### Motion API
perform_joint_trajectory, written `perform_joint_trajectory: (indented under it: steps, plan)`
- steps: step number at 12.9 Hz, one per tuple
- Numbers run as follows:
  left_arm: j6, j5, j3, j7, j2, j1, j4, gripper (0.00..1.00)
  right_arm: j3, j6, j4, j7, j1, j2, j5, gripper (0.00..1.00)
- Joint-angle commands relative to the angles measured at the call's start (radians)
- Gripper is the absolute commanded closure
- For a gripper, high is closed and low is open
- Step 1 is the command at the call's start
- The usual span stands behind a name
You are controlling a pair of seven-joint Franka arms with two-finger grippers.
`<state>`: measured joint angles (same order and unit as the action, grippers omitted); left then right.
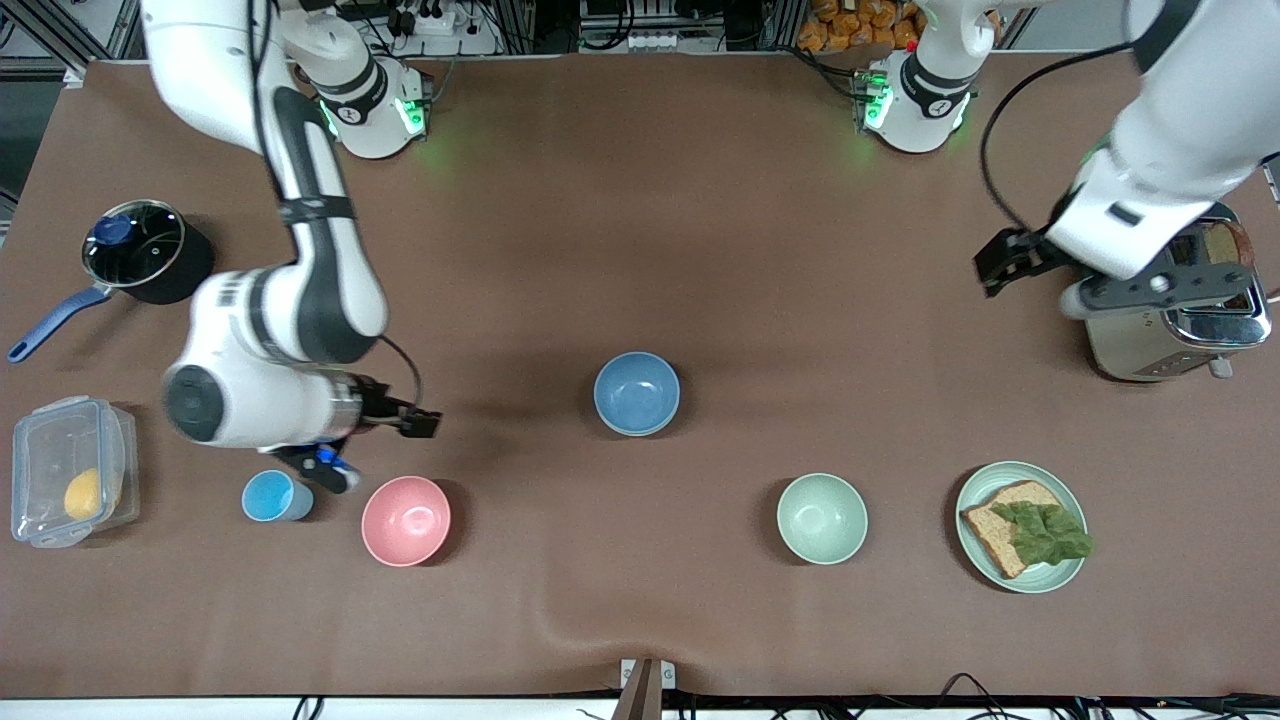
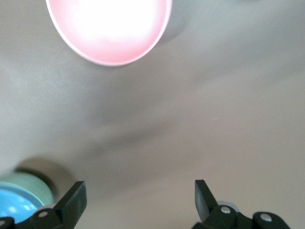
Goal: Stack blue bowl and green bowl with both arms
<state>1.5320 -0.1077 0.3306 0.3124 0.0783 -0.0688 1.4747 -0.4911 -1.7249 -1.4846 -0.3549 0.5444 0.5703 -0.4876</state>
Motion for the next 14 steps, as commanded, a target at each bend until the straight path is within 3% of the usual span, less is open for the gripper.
perform_joint_trajectory:
  steps: [1, 2, 4, 6, 7, 8, 9, 11, 14]
  plan:
    - [-0.036, 0.026, -0.011, -0.08, -0.052, -0.006, -0.002, 0.0, -0.095, 0.086, -0.03, 0.216, 0.006, -0.113, 0.012, 0.0]
    - [-0.055, 0.028, -0.031, -0.094, -0.058, 0.0, -0.001, 0.0, -0.125, 0.112, -0.029, 0.262, 0.006, -0.134, 0.017, 0.0]
    - [-0.07, 0.033, -0.05, -0.099, -0.063, 0.006, 0.001, 0.0, -0.156, 0.186, 0.015, 0.28, 0.009, -0.179, 0.12, 0.0]
    - [-0.07, 0.084, -0.067, -0.099, -0.068, 0.003, 0.004, 0.0, -0.147, 0.267, 0.091, 0.266, 0.02, -0.207, 0.217, 0.0]
    - [-0.07, 0.086, -0.068, -0.099, -0.075, 0.001, 0.01, 0.0, -0.114, 0.293, 0.107, 0.266, -0.003, -0.233, 0.23, 0.0]
    - [-0.07, 0.088, -0.07, -0.099, -0.089, 0.001, 0.028, 0.0, -0.033, 0.294, 0.102, 0.266, -0.086, -0.269, 0.237, 0.0]
    - [-0.07, 0.088, -0.073, -0.101, -0.1, -0.002, 0.041, 0.0, 0.099, 0.292, 0.099, 0.266, -0.198, -0.3, 0.266, 0.0]
    - [-0.07, 0.088, -0.081, -0.101, -0.103, -0.003, 0.042, 0.0, 0.311, 0.284, 0.069, 0.261, -0.366, -0.374, 0.383, 0.0]
    - [-0.067, 0.088, -0.081, -0.101, -0.097, -0.003, 0.036, 0.0, 0.468, 0.243, -0.028, 0.263, -0.532, -0.469, 0.391, 0.0]
